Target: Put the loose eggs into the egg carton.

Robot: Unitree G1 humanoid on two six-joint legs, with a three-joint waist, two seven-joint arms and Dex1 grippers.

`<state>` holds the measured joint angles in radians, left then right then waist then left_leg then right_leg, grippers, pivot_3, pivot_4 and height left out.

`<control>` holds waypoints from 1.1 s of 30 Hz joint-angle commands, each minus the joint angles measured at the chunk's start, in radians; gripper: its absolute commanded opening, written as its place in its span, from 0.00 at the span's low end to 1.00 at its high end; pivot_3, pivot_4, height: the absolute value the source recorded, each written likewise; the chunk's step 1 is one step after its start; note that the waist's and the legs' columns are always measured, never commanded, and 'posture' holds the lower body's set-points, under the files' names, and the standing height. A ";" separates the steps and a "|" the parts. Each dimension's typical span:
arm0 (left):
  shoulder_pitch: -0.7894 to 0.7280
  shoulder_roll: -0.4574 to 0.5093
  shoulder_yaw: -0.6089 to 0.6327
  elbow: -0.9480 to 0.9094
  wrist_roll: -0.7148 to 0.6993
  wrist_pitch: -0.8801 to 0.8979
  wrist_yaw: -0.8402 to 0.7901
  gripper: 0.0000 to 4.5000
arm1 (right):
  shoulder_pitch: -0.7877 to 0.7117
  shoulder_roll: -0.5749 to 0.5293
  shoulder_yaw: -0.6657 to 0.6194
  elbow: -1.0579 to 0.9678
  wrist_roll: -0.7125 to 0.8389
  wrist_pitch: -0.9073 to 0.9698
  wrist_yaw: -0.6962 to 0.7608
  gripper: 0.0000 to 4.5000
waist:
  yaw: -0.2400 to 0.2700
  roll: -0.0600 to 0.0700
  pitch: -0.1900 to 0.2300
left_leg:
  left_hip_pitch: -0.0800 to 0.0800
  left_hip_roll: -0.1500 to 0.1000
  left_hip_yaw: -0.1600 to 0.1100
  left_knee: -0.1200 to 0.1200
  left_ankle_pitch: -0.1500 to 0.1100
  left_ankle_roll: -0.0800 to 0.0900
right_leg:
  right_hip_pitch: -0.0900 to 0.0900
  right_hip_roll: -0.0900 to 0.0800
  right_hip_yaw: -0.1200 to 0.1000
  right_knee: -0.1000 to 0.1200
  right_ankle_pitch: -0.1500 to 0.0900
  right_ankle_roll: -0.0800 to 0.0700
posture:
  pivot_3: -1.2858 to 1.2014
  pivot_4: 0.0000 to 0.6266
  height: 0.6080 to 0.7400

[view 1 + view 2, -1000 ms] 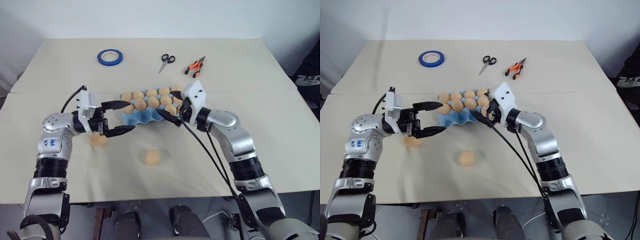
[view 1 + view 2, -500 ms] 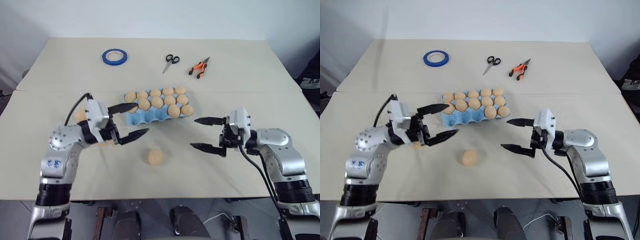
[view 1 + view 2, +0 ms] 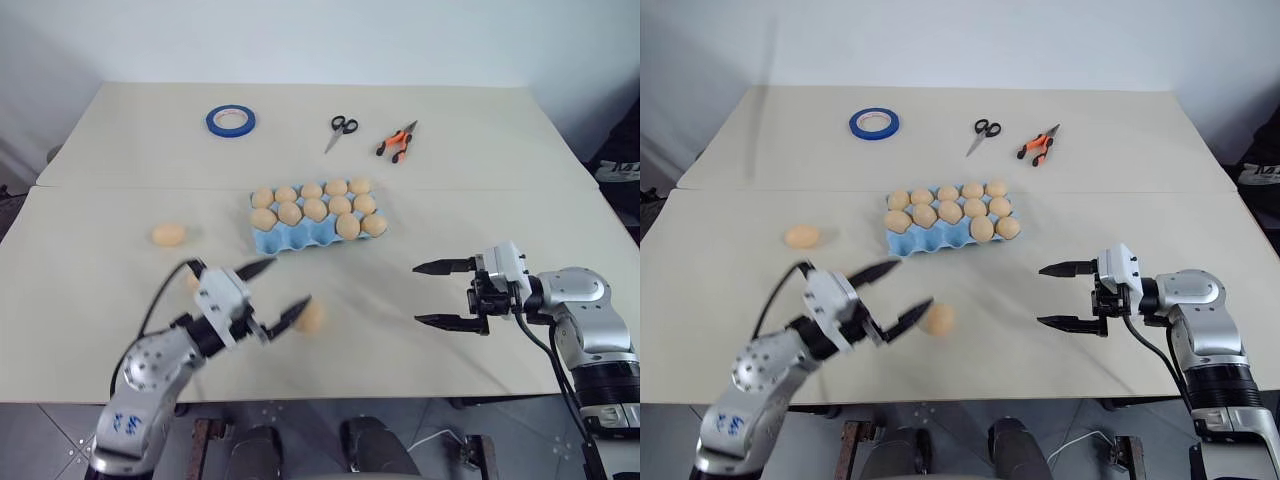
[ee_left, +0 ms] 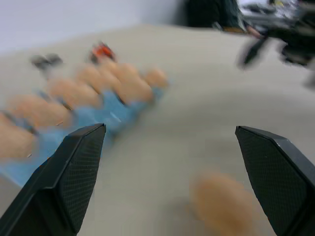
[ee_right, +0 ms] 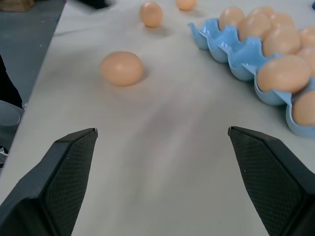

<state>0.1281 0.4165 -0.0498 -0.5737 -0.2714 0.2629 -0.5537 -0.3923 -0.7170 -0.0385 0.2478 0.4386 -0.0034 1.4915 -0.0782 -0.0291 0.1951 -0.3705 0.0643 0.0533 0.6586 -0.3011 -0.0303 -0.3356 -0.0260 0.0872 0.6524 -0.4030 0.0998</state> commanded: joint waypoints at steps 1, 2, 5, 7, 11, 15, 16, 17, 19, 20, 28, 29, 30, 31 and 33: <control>0.014 0.004 -0.062 -0.021 0.086 -0.072 0.015 1.00 | -0.030 0.000 -0.003 0.001 -0.003 -0.023 0.011 0.99 | 0.007 0.001 0.000 | 0.000 0.000 0.000 0.000 0.000 0.000 | 0.000 0.000 0.000 0.000 0.000 0.000 | 0.52 0.24 1.00; 0.014 0.003 -0.078 -0.016 0.098 -0.075 0.015 1.00 | -0.032 0.001 -0.004 0.000 -0.004 -0.022 0.010 0.99 | 0.014 0.001 0.001 | 0.000 0.000 0.000 0.000 0.000 0.000 | 0.000 0.000 0.000 0.000 0.000 0.000 | 0.52 0.24 1.00; 0.011 -0.007 -0.101 -0.003 0.118 -0.090 0.022 1.00 | -0.033 0.001 -0.004 -0.002 -0.006 -0.020 0.008 0.99 | 0.024 0.001 0.001 | 0.000 0.000 0.001 0.000 0.000 0.000 | 0.000 0.000 0.001 0.000 0.000 0.000 | 0.52 0.24 1.00; -0.005 -0.006 -0.120 0.012 0.129 -0.071 0.020 1.00 | -0.034 0.001 -0.008 -0.002 -0.012 -0.022 -0.003 0.99 | 0.024 0.001 0.001 | 0.000 0.000 0.002 0.000 0.000 0.001 | 0.000 0.000 0.001 -0.001 0.000 0.000 | 0.52 0.24 1.00; -0.023 0.001 -0.153 0.034 0.136 -0.025 0.008 1.00 | -0.030 0.005 -0.015 -0.012 -0.014 -0.021 -0.027 0.99 | 0.024 0.001 0.001 | 0.000 0.000 0.002 -0.001 -0.001 0.001 | 0.000 0.000 0.001 -0.001 0.000 0.000 | 0.52 0.24 1.00; -0.051 -0.007 -0.170 0.063 0.134 0.005 0.003 1.00 | -0.019 0.004 -0.018 -0.031 -0.009 -0.014 -0.043 0.99 | 0.023 0.001 0.001 | 0.000 0.000 0.002 -0.003 0.000 0.001 | -0.001 0.000 0.002 -0.001 0.000 0.000 | 0.52 0.24 1.00; -0.060 -0.009 -0.176 0.075 0.137 0.002 0.002 1.00 | -0.015 0.002 -0.019 -0.036 -0.007 -0.013 -0.045 0.99 | 0.023 0.001 0.001 | 0.000 0.000 0.003 -0.003 0.000 0.001 | -0.002 0.000 0.002 -0.001 0.000 0.000 | 0.52 0.24 1.00; -0.069 -0.014 -0.181 0.088 0.136 0.006 0.001 1.00 | -0.008 0.000 -0.021 -0.042 -0.004 -0.011 -0.046 0.99 | 0.024 0.001 0.001 | 0.001 0.000 0.003 -0.003 0.000 0.001 | -0.002 0.000 0.002 -0.001 0.000 0.000 | 0.52 0.24 1.00; -0.083 -0.020 -0.187 0.104 0.134 0.019 0.001 1.00 | 0.005 -0.004 -0.024 -0.055 0.002 -0.004 -0.048 0.99 | 0.024 0.001 0.001 | 0.000 0.000 0.003 -0.003 0.000 0.001 | -0.002 0.000 0.002 -0.001 0.000 0.000 | 0.52 0.24 1.00; -0.089 -0.024 -0.190 0.109 0.132 0.025 0.002 1.00 | 0.013 -0.005 -0.028 -0.064 0.008 0.005 -0.050 0.99 | 0.024 0.001 0.001 | 0.000 0.000 0.003 -0.003 0.000 0.001 | -0.002 0.000 0.002 -0.001 0.000 0.000 | 0.52 0.24 1.00; -0.108 -0.037 -0.211 0.124 0.136 0.058 0.004 0.86 | 0.063 -0.012 -0.044 -0.124 0.023 0.035 -0.066 1.00 | 0.023 0.001 0.001 | 0.000 0.000 0.003 -0.003 0.000 0.001 | -0.002 0.000 0.002 -0.001 0.000 0.000 | 0.52 0.24 1.00; -0.106 -0.036 -0.212 0.122 0.136 0.055 0.004 0.79 | 0.064 -0.011 -0.045 -0.127 0.023 0.036 -0.072 1.00 | 0.023 0.001 0.001 | 0.001 0.000 0.004 -0.003 0.000 0.001 | -0.002 0.000 0.003 0.000 0.000 0.000 | 0.52 0.24 1.00; -0.107 -0.034 -0.215 0.122 0.137 0.051 0.001 0.73 | 0.063 -0.009 -0.045 -0.128 0.023 0.037 -0.077 1.00 | 0.023 0.001 0.001 | 0.001 0.000 0.004 -0.003 0.000 0.001 | -0.002 0.000 0.003 0.000 0.000 0.000 | 0.52 0.24 1.00; -0.107 -0.034 -0.215 0.123 0.138 0.048 0.001 0.66 | 0.061 -0.008 -0.045 -0.129 0.023 0.037 -0.082 1.00 | 0.023 0.001 0.001 | 0.001 0.000 0.004 -0.003 0.000 0.001 | -0.002 0.000 0.003 0.000 0.000 0.000 | 0.52 0.24 1.00; -0.108 -0.033 -0.217 0.129 0.139 0.048 0.000 0.60 | 0.057 -0.005 -0.044 -0.128 0.022 0.036 -0.092 1.00 | 0.024 0.001 0.001 | 0.001 0.000 0.004 -0.003 0.000 0.001 | -0.002 0.000 0.003 0.000 0.000 0.000 | 0.52 0.24 1.00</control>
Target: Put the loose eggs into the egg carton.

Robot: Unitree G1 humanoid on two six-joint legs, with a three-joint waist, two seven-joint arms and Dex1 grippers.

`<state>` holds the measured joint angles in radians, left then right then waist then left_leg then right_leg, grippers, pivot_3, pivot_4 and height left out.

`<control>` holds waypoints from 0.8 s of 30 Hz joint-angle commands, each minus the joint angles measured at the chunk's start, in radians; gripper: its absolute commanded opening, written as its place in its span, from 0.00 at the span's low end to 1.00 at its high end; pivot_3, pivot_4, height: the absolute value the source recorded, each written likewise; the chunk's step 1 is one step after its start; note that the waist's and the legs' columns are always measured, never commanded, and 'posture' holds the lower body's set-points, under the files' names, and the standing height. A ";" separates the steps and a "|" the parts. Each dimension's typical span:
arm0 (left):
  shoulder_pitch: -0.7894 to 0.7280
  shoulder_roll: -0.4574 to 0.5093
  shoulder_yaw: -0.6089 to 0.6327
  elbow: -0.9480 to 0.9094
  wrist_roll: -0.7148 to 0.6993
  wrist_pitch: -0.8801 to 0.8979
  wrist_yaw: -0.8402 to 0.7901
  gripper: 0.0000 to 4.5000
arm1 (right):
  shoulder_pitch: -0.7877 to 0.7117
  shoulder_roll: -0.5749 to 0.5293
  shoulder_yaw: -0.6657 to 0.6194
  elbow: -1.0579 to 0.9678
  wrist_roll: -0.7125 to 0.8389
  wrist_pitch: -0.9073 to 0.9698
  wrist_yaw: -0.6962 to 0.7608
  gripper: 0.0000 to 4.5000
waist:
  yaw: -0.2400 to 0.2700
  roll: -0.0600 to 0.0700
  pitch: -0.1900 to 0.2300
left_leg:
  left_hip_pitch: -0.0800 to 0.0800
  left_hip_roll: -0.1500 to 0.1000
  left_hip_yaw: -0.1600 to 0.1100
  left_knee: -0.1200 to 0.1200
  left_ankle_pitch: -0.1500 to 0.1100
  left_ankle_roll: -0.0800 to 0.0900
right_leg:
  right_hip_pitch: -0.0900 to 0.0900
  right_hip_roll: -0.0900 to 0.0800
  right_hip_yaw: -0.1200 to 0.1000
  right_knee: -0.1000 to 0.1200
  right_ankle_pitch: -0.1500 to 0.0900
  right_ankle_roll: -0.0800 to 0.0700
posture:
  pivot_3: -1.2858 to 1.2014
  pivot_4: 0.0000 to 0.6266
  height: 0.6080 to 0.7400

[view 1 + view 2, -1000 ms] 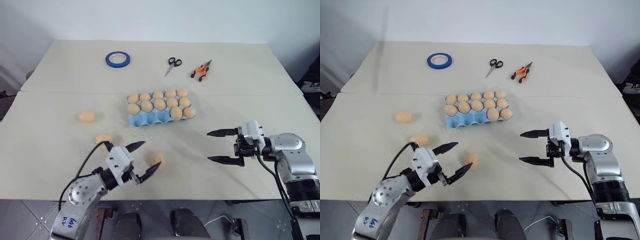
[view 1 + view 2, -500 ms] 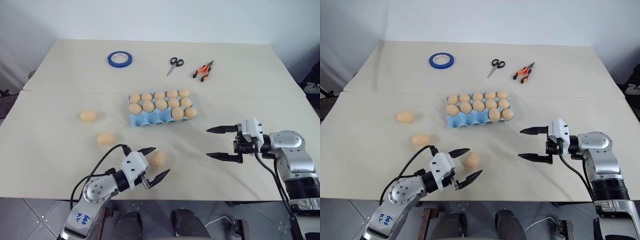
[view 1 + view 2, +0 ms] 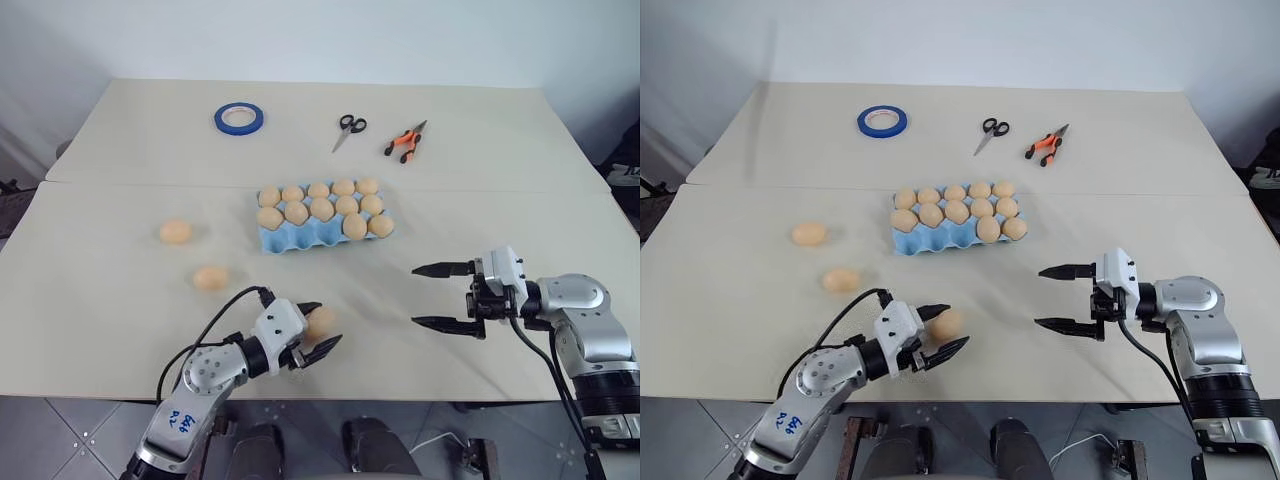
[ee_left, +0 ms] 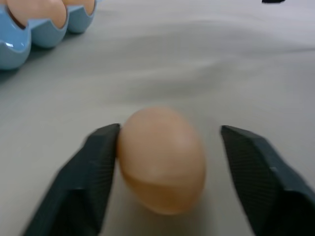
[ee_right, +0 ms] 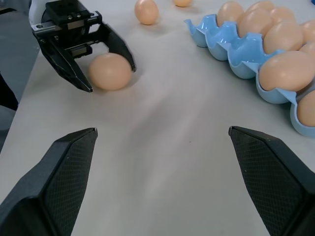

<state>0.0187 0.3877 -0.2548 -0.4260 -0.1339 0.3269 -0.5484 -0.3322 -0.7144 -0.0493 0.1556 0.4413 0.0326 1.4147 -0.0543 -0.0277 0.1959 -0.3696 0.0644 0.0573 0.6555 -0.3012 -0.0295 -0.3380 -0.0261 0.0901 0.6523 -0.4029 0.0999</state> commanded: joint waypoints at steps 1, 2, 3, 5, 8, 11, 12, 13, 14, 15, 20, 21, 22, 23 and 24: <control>0.000 -0.004 -0.013 -0.016 0.002 -0.014 -0.007 0.60 | -0.006 -0.006 -0.033 -0.036 0.019 0.000 -0.020 1.00 | 0.001 0.000 0.000 | 0.000 0.000 0.000 0.000 0.000 0.000 | 0.000 0.000 0.000 0.000 0.000 0.000 | 0.52 0.24 1.00; -0.001 -0.003 -0.015 -0.014 0.003 -0.009 -0.008 0.60 | -0.007 -0.005 -0.033 -0.035 0.019 -0.001 -0.023 1.00 | 0.001 0.000 0.000 | 0.000 0.000 0.000 0.000 0.000 0.000 | 0.000 0.000 0.000 0.000 0.000 0.000 | 0.52 0.24 1.00; -0.003 -0.004 -0.018 -0.010 0.006 -0.011 -0.007 0.60 | -0.010 -0.005 -0.032 -0.035 0.019 -0.001 -0.028 1.00 | 0.001 0.000 0.000 | 0.000 0.000 0.000 0.000 0.000 0.000 | 0.000 0.000 0.000 0.000 0.000 0.000 | 0.52 0.24 1.00; -0.007 -0.007 -0.020 -0.005 0.011 -0.008 -0.003 0.60 | -0.015 -0.003 -0.032 -0.034 0.020 0.000 -0.036 1.00 | 0.001 0.000 0.000 | 0.000 0.000 0.000 0.000 0.000 0.000 | 0.000 0.000 0.000 0.000 0.000 0.000 | 0.52 0.24 1.00; -0.024 -0.017 -0.017 -0.001 0.011 -0.013 0.003 0.60 | -0.018 -0.003 -0.032 -0.033 0.020 -0.002 -0.044 1.00 | 0.001 0.000 0.000 | 0.000 0.000 0.000 0.000 0.000 0.000 | 0.000 0.000 0.000 0.000 0.000 0.000 | 0.52 0.24 1.00; -0.061 -0.043 0.006 -0.009 -0.006 0.013 0.020 0.60 | -0.017 -0.004 -0.034 -0.035 0.021 -0.001 -0.050 1.00 | 0.001 0.000 0.000 | 0.000 0.000 0.000 0.000 0.000 0.000 | 0.000 0.000 0.000 0.000 0.000 0.000 | 0.52 0.24 1.00; -0.069 -0.045 0.008 -0.011 -0.011 0.030 0.018 0.60 | -0.016 -0.005 -0.034 -0.034 0.021 -0.002 -0.052 1.00 | 0.001 0.000 0.000 | 0.000 0.000 0.000 0.000 0.000 0.000 | 0.000 0.000 0.000 0.000 0.000 0.000 | 0.52 0.24 1.00; -0.072 -0.045 0.007 -0.012 -0.018 0.049 0.012 0.60 | -0.016 -0.005 -0.034 -0.034 0.021 -0.002 -0.054 1.00 | 0.001 0.000 0.000 | 0.000 0.000 0.000 0.000 0.000 0.000 | 0.000 0.000 0.000 0.000 0.000 0.000 | 0.52 0.24 1.00; -0.073 -0.044 0.005 -0.012 -0.022 0.061 0.006 0.60 | -0.016 -0.005 -0.034 -0.035 0.021 -0.003 -0.055 1.00 | 0.001 0.000 0.000 | 0.000 0.000 0.000 0.000 0.000 0.000 | 0.000 0.000 0.000 0.000 0.000 0.000 | 0.52 0.24 1.00; -0.068 -0.040 -0.001 -0.009 -0.021 0.068 -0.001 0.60 | -0.017 -0.004 -0.034 -0.034 0.019 -0.004 -0.059 1.00 | 0.001 0.000 0.000 | 0.000 0.000 0.000 0.000 0.000 0.000 | 0.000 0.000 0.000 0.000 0.000 0.000 | 0.52 0.24 1.00; -0.051 -0.028 -0.013 0.000 0.005 0.051 0.002 0.32 | -0.013 -0.005 -0.039 -0.040 0.021 -0.003 -0.076 1.00 | 0.001 0.000 0.000 | 0.000 0.000 0.001 -0.001 0.000 0.000 | -0.001 0.000 0.000 -0.001 0.000 0.000 | 0.52 0.24 1.00; -0.053 -0.029 -0.013 -0.001 0.007 0.052 0.003 0.29 | -0.013 -0.006 -0.039 -0.041 0.021 -0.003 -0.077 1.00 | 0.001 0.000 0.000 | 0.000 0.000 0.001 -0.001 0.000 0.000 | -0.001 0.000 0.000 -0.001 0.000 0.000 | 0.52 0.24 1.00; -0.055 -0.029 -0.014 -0.001 0.008 0.055 0.004 0.29 | -0.012 -0.007 -0.039 -0.039 0.021 -0.004 -0.078 1.00 | 0.001 0.000 0.000 | 0.000 0.000 0.001 -0.001 0.000 0.000 | -0.001 0.000 0.001 -0.001 0.000 0.000 | 0.52 0.24 1.00; -0.056 -0.030 -0.015 0.000 0.008 0.057 0.004 0.29 | -0.013 -0.007 -0.039 -0.038 0.020 -0.006 -0.078 1.00 | 0.001 0.000 0.000 | 0.000 0.000 0.001 -0.001 0.000 0.000 | -0.001 0.000 0.001 -0.001 0.000 0.000 | 0.52 0.24 1.00; -0.057 -0.030 -0.015 0.001 0.009 0.059 0.003 0.29 | -0.013 -0.008 -0.038 -0.037 0.020 -0.006 -0.079 1.00 | 0.001 0.000 0.000 | 0.000 0.000 0.001 0.000 0.000 0.000 | -0.001 0.000 0.001 -0.001 0.000 0.000 | 0.52 0.24 1.00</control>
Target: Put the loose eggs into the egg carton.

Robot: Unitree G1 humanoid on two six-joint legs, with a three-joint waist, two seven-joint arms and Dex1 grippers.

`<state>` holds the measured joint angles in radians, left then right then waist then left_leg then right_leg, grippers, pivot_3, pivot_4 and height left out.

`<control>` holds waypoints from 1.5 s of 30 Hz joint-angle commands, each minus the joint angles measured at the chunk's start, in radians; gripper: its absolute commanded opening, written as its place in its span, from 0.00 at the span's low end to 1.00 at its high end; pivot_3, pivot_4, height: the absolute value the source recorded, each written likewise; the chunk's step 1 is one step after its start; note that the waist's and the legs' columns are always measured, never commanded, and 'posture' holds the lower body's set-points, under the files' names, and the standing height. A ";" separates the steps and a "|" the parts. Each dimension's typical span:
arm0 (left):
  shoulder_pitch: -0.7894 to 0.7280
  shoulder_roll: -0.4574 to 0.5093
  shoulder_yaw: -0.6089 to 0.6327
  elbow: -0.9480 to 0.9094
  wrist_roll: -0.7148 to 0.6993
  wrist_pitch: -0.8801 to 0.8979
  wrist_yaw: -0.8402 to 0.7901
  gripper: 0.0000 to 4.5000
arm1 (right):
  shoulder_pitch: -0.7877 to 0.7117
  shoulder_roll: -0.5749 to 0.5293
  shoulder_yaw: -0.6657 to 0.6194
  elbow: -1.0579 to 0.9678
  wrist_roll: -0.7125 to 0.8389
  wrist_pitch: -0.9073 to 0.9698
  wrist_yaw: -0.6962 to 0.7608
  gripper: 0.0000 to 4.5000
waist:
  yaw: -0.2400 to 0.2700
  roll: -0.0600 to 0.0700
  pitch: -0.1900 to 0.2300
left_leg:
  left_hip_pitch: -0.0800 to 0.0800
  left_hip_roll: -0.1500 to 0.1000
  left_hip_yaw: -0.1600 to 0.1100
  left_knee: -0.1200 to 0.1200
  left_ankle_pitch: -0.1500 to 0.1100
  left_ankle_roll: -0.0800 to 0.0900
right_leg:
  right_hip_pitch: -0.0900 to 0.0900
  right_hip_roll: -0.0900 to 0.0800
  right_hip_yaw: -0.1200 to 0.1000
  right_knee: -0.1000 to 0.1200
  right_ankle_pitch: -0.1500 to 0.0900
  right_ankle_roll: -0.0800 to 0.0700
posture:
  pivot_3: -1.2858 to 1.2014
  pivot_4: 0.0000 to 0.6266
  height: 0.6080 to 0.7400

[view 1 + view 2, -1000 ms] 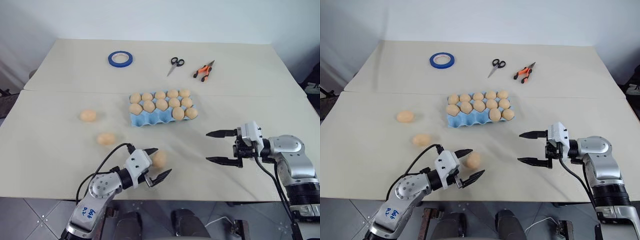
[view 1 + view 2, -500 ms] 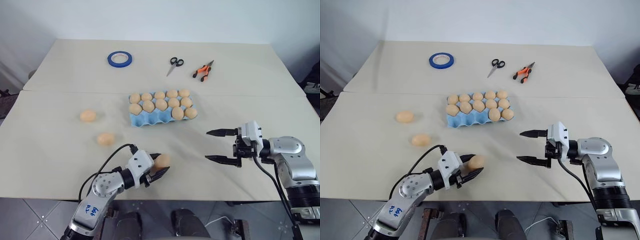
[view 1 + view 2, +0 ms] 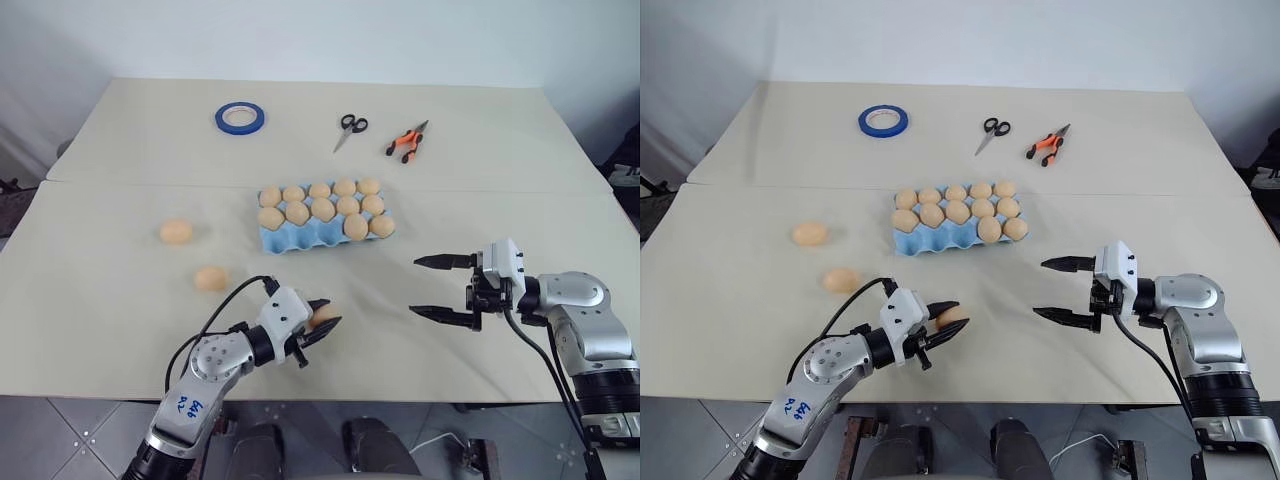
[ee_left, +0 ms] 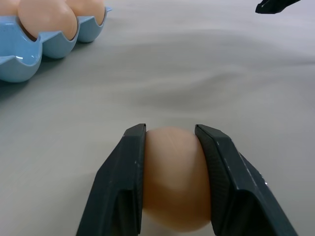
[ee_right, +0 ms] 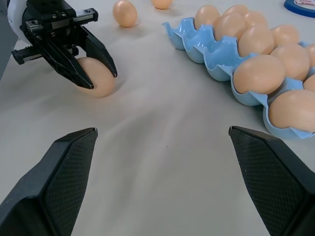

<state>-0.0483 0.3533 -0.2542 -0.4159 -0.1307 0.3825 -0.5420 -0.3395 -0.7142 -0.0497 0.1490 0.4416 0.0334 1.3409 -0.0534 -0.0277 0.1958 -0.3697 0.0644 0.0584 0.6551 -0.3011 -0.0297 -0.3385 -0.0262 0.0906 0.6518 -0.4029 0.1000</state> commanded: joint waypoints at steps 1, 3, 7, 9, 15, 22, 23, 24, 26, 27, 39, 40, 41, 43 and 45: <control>0.008 0.004 -0.015 -0.010 0.004 0.011 -0.002 0.29 | -0.007 -0.007 -0.037 -0.029 0.019 -0.008 -0.007 1.00 | 0.000 0.000 0.000 | 0.000 0.000 0.000 0.000 0.000 0.000 | 0.000 0.000 0.000 0.000 0.000 0.000 | 0.52 0.24 1.00; 0.005 -0.001 -0.011 -0.016 -0.002 0.013 0.001 0.29 | -0.009 -0.007 -0.037 -0.027 0.018 -0.008 -0.009 1.00 | 0.000 0.000 0.000 | 0.000 0.000 0.000 0.000 0.000 0.000 | 0.000 0.000 0.000 0.000 0.000 0.000 | 0.52 0.24 1.00; -0.038 -0.055 0.044 -0.044 -0.049 0.028 0.039 0.29 | -0.011 -0.003 -0.036 -0.025 0.018 -0.009 -0.014 1.00 | 0.001 0.000 0.000 | 0.000 0.000 0.000 0.000 0.000 0.000 | 0.000 0.000 0.000 0.000 0.000 0.000 | 0.52 0.24 1.00; -0.093 -0.109 0.099 -0.056 -0.100 0.078 0.081 0.29 | -0.015 -0.001 -0.035 -0.021 0.017 -0.010 -0.017 1.00 | 0.002 0.000 0.000 | 0.000 0.000 0.000 0.001 0.000 0.000 | 0.000 0.000 0.000 0.001 0.000 0.000 | 0.52 0.24 1.00; -0.255 -0.193 0.191 -0.032 -0.156 0.170 0.176 0.29 | -0.025 0.006 -0.031 -0.012 0.015 -0.014 -0.025 1.00 | 0.008 0.000 0.000 | -0.001 0.000 0.000 0.002 0.002 -0.003 | 0.000 0.000 0.000 0.001 0.001 0.002 | 0.52 0.24 1.00; -0.444 -0.262 0.174 0.199 -0.042 0.082 0.303 0.29 | 0.007 0.003 -0.046 -0.055 0.056 0.003 -0.007 1.00 | 0.024 0.000 0.000 | -0.001 -0.001 0.001 0.004 0.003 -0.004 | -0.001 0.001 0.001 0.000 0.002 0.003 | 0.52 0.24 1.00; -0.452 -0.264 0.166 0.230 -0.031 0.058 0.301 0.29 | 0.014 -0.001 -0.048 -0.064 0.061 0.007 -0.006 1.00 | 0.024 0.000 0.000 | -0.001 -0.001 0.002 0.004 0.003 -0.004 | -0.001 0.001 0.001 0.000 0.002 0.004 | 0.52 0.24 1.00; -0.463 -0.270 0.158 0.278 -0.017 0.034 0.304 0.29 | 0.022 -0.006 -0.050 -0.069 0.061 0.009 -0.005 1.00 | 0.024 0.000 0.000 | -0.001 -0.001 0.002 0.004 0.003 -0.004 | -0.001 0.001 0.001 0.000 0.002 0.004 | 0.52 0.24 1.00; -0.489 -0.274 0.140 0.371 0.006 -0.029 0.289 0.29 | 0.031 -0.009 -0.054 -0.067 0.052 -0.001 -0.009 1.00 | 0.025 0.000 0.000 | -0.001 0.000 0.003 0.004 0.003 -0.004 | -0.002 0.001 0.002 0.000 0.002 0.004 | 0.52 0.24 1.00; -0.506 -0.278 0.138 0.414 0.012 -0.053 0.285 0.29 | 0.032 -0.007 -0.058 -0.065 0.047 -0.006 -0.015 1.00 | 0.026 0.000 0.000 | -0.001 0.000 0.003 0.004 0.003 -0.004 | -0.002 0.001 0.002 0.000 0.002 0.004 | 0.52 0.24 1.00; -0.604 -0.274 0.133 0.620 0.017 -0.218 0.176 0.29 | 0.082 -0.002 -0.081 -0.109 0.043 -0.004 -0.058 1.00 | 0.026 0.000 0.000 | -0.002 0.000 0.006 0.005 0.003 -0.004 | -0.004 0.001 0.001 0.002 0.003 0.005 | 0.52 0.24 1.00; -0.602 -0.275 0.131 0.616 0.015 -0.219 0.168 0.29 | 0.083 -0.001 -0.081 -0.111 0.043 -0.004 -0.061 1.00 | 0.026 0.000 0.000 | -0.002 0.000 0.006 0.005 0.003 -0.004 | -0.004 0.001 0.001 0.002 0.003 0.005 | 0.52 0.24 1.00; -0.601 -0.275 0.130 0.610 0.014 -0.209 0.163 0.36 | 0.083 -0.001 -0.080 -0.110 0.042 -0.005 -0.063 1.00 | 0.026 0.000 0.000 | -0.002 0.000 0.006 0.005 0.003 -0.004 | -0.004 0.000 0.001 0.002 0.003 0.005 | 0.52 0.24 1.00; -0.597 -0.274 0.131 0.601 0.016 -0.190 0.162 0.48 | 0.081 0.000 -0.079 -0.108 0.040 -0.006 -0.067 1.00 | 0.026 0.000 0.000 | -0.002 0.000 0.006 0.006 0.003 -0.004 | -0.004 0.000 0.001 0.002 0.003 0.005 | 0.52 0.24 1.00; -0.587 -0.267 0.132 0.579 0.028 -0.192 0.171 0.61 | 0.076 0.000 -0.077 -0.103 0.040 -0.006 -0.069 1.00 | 0.026 0.000 0.000 | -0.002 0.000 0.006 0.006 0.003 -0.004 | -0.003 0.000 0.001 0.002 0.003 0.005 | 0.52 0.24 1.00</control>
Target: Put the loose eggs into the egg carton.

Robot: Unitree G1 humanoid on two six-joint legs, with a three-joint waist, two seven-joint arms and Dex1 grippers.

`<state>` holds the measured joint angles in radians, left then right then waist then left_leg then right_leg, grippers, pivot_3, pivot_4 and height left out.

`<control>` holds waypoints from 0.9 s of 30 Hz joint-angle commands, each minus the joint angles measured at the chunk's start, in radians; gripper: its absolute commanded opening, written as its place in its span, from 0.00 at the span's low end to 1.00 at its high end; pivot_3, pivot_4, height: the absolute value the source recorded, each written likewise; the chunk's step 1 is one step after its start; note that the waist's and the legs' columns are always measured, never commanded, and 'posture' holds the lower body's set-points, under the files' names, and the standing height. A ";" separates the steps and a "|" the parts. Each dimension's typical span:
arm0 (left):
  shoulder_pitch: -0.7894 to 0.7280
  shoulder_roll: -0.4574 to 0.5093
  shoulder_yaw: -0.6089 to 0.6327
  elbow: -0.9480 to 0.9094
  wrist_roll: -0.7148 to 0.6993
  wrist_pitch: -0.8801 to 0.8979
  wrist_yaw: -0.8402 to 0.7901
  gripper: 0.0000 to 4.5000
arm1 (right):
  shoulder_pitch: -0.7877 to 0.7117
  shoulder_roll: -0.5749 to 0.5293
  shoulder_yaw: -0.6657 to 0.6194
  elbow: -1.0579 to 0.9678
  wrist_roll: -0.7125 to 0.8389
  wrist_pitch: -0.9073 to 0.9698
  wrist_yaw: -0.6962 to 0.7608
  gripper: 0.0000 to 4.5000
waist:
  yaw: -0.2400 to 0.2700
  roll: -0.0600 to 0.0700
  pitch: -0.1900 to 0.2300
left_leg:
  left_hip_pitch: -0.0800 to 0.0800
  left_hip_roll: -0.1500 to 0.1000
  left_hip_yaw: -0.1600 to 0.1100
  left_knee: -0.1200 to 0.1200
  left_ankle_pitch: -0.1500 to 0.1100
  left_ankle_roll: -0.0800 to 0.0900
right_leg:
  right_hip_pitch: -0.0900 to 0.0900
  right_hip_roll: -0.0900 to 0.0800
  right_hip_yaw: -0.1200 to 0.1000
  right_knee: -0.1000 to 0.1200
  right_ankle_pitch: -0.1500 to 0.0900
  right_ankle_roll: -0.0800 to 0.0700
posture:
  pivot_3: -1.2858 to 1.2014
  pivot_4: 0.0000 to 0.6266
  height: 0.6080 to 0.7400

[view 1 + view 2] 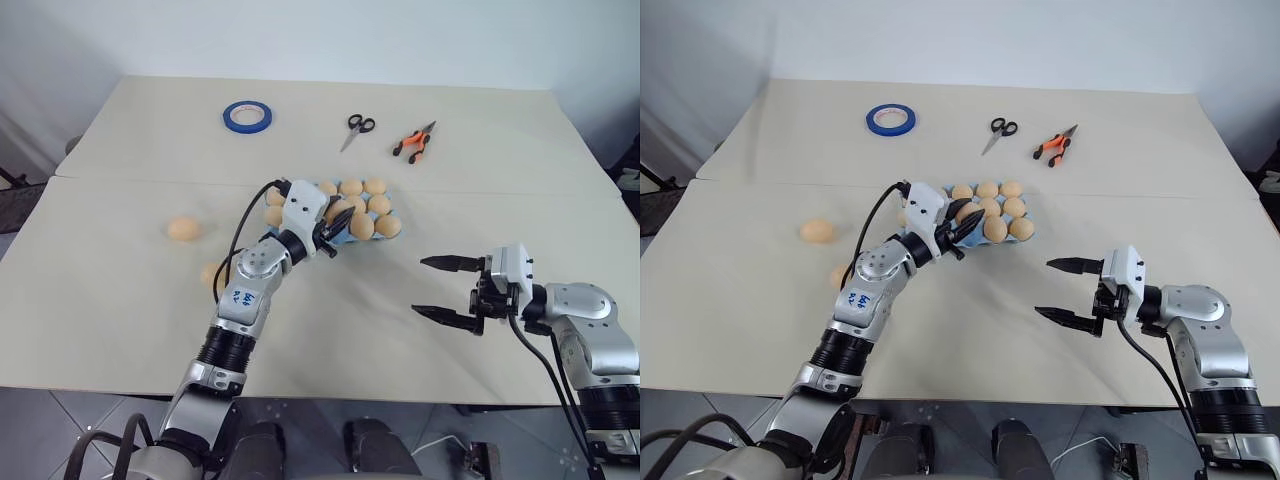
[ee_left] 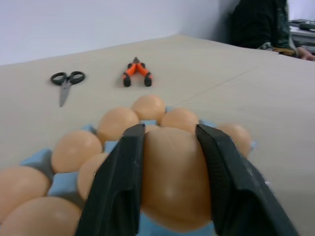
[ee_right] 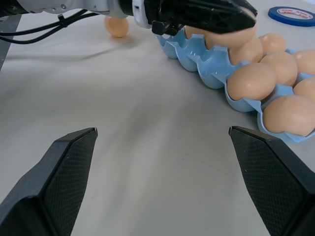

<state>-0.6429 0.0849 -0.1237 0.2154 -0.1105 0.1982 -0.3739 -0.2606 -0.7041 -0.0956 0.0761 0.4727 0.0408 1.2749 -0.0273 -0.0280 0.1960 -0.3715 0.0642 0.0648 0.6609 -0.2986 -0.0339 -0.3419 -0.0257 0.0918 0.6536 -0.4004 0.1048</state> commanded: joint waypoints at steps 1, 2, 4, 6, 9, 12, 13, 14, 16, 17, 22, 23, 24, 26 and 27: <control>0.013 0.006 0.003 -0.066 0.013 -0.003 0.011 0.68 | -0.005 -0.011 -0.030 -0.027 0.008 -0.014 -0.004 1.00 | 0.000 0.000 0.000 | 0.000 0.000 0.000 0.000 0.000 0.000 | 0.000 0.000 0.000 0.000 0.000 0.000 | 0.52 0.24 1.00; 0.020 0.010 0.003 -0.085 0.014 0.008 0.015 0.75 | -0.006 -0.011 -0.029 -0.025 0.006 -0.015 -0.004 1.00 | 0.000 0.000 0.000 | 0.000 0.000 0.000 0.000 0.000 0.000 | 0.000 0.000 0.000 0.000 0.000 0.000 | 0.52 0.24 1.00; 0.035 0.021 0.000 -0.124 0.021 0.029 0.021 0.89 | -0.007 -0.011 -0.028 -0.023 0.006 -0.015 -0.003 1.00 | 0.000 0.000 0.000 | 0.000 0.000 0.000 0.000 0.000 0.000 | 0.000 0.000 0.001 0.000 0.000 0.000 | 0.52 0.24 1.00; 0.053 0.027 -0.005 -0.158 0.025 0.039 0.018 0.99 | -0.011 -0.011 -0.027 -0.019 0.006 -0.013 -0.002 1.00 | 0.000 0.000 0.000 | 0.000 0.000 0.000 0.000 0.000 0.000 | 0.000 0.000 0.001 0.000 0.000 0.000 | 0.52 0.24 1.00; 0.091 0.026 -0.002 -0.224 0.007 0.072 0.016 0.99 | -0.022 -0.010 -0.019 -0.009 0.002 -0.012 0.005 1.00 | 0.000 0.000 0.000 | 0.000 0.000 0.000 0.000 0.000 0.000 | 0.000 0.000 0.003 0.000 0.000 0.000 | 0.52 0.24 1.00; 0.143 0.037 0.018 -0.324 -0.026 0.117 0.006 0.99 | -0.029 -0.009 -0.017 -0.004 0.001 -0.011 0.007 1.00 | 0.000 0.000 0.000 | 0.000 0.000 0.000 0.000 0.000 0.000 | 0.000 0.000 0.003 0.001 0.000 0.000 | 0.52 0.24 1.00; 0.166 0.044 0.027 -0.363 -0.034 0.130 0.008 0.99 | -0.030 -0.010 -0.017 -0.003 0.002 -0.010 0.007 1.00 | -0.002 0.000 0.000 | 0.000 0.000 0.000 0.000 0.000 0.000 | 0.000 0.000 0.003 0.000 0.000 0.000 | 0.52 0.24 1.00; 0.197 0.052 0.041 -0.409 -0.047 0.138 0.007 0.99 | -0.032 -0.010 -0.016 -0.001 0.001 -0.009 0.009 1.00 | -0.003 0.000 0.000 | 0.000 0.000 0.000 0.000 0.000 0.000 | 0.000 0.000 0.003 0.000 0.000 0.000 | 0.52 0.24 1.00; 0.262 0.070 0.067 -0.486 -0.064 0.137 0.007 0.99 | -0.030 -0.011 -0.017 0.001 0.001 -0.008 0.013 1.00 | -0.004 0.000 0.000 | 0.000 0.001 0.000 0.000 0.000 0.000 | 0.000 0.000 0.004 0.001 0.000 0.000 | 0.52 0.24 1.00; 0.293 0.081 0.081 -0.517 -0.067 0.139 0.009 0.99 | -0.029 -0.012 -0.017 0.001 0.002 -0.007 0.017 1.00 | -0.003 0.000 0.000 | 0.000 0.001 0.000 0.000 0.000 0.000 | 0.000 0.000 0.004 0.001 0.000 0.000 | 0.52 0.24 1.00; 0.524 0.169 0.206 -0.678 -0.148 0.204 -0.018 0.99 | -0.021 -0.015 -0.019 -0.002 0.016 0.007 0.042 1.00 | -0.005 0.000 0.000 | 0.001 0.001 0.000 -0.001 -0.001 0.001 | 0.001 0.000 0.004 0.000 0.000 0.000 | 0.52 0.24 1.00; 0.569 0.182 0.229 -0.705 -0.172 0.213 -0.027 0.99 | -0.018 -0.018 -0.018 -0.003 0.017 0.010 0.049 1.00 | -0.005 0.000 0.000 | 0.001 0.001 0.000 -0.001 -0.001 0.001 | 0.001 0.000 0.004 0.000 0.000 0.000 | 0.52 0.24 1.00; 0.617 0.196 0.257 -0.726 -0.192 0.218 -0.034 0.99 | -0.017 -0.019 -0.018 0.001 0.015 0.009 0.054 1.00 | -0.004 0.000 0.000 | 0.001 0.001 0.000 -0.001 -0.001 0.001 | 0.001 0.000 0.004 0.000 0.000 0.000 | 0.52 0.24 1.00; 0.674 0.214 0.299 -0.741 -0.208 0.214 -0.032 0.99 | -0.019 -0.018 -0.019 0.009 0.011 0.007 0.059 1.00 | -0.002 0.000 0.000 | 0.001 0.001 0.000 -0.001 -0.001 0.002 | 0.001 0.000 0.004 -0.001 0.000 0.000 | 0.52 0.24 1.00; 0.691 0.220 0.317 -0.743 -0.210 0.208 -0.027 0.99 | -0.021 -0.018 -0.020 0.012 0.010 0.007 0.060 1.00 | 0.000 0.000 0.000 | 0.001 0.001 -0.001 -0.001 -0.002 0.003 | 0.002 -0.001 0.004 -0.001 0.000 0.000 | 0.52 0.24 1.00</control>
<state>0.0378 0.2938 0.1602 -0.4690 -0.2929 0.4251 -0.4022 -0.2784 -0.7070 -0.0918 0.0900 0.4653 0.0490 1.3241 -0.0273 -0.0281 0.1961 -0.3709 0.0644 0.0635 0.6599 -0.3018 -0.0287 -0.3401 -0.0268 0.0946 0.6522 -0.4003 0.1048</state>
